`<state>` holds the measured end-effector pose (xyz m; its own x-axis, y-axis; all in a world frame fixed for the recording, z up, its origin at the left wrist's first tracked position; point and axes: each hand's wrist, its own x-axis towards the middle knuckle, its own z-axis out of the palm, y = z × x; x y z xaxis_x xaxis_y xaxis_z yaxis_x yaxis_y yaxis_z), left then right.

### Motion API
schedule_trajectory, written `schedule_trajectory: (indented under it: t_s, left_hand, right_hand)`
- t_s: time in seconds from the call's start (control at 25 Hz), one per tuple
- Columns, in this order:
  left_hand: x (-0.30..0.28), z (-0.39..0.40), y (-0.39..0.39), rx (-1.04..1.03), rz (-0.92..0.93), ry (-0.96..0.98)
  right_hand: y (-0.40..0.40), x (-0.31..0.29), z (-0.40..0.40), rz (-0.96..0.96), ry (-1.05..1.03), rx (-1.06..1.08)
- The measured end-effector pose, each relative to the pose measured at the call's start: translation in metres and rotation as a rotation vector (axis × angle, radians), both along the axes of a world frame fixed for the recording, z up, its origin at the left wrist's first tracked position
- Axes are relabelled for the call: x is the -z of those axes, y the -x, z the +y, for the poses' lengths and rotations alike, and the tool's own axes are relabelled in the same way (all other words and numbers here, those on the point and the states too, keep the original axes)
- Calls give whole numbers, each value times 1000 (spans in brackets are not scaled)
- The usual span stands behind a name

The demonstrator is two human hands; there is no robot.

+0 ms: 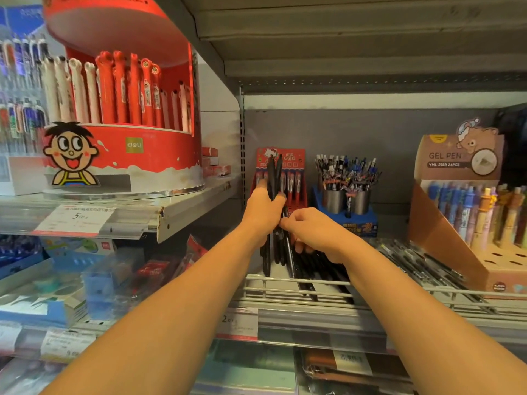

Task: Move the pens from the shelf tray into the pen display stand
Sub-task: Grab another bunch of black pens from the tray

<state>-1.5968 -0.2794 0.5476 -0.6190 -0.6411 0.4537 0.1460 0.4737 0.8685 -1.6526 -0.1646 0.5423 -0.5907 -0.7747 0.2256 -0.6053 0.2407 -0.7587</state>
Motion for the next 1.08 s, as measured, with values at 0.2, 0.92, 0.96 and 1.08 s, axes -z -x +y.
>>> schedule_trajectory:
  t_s: [0.2,0.92,0.96,1.08]
  left_hand:
    - [-2,5,-3,-38,121,-18]
    - [-22,-5,0,-29,481,-492]
    - [-21,-8,2,-57,485,-550]
    - [-12,-11,5,-53,480,-712]
  right_hand:
    - [3,-1,-3,9,99,110]
    - [3,-1,-3,-110,267,-116]
    - [2,-1,-2,-146,214,-162]
    - [2,-2,0,-172,109,-190]
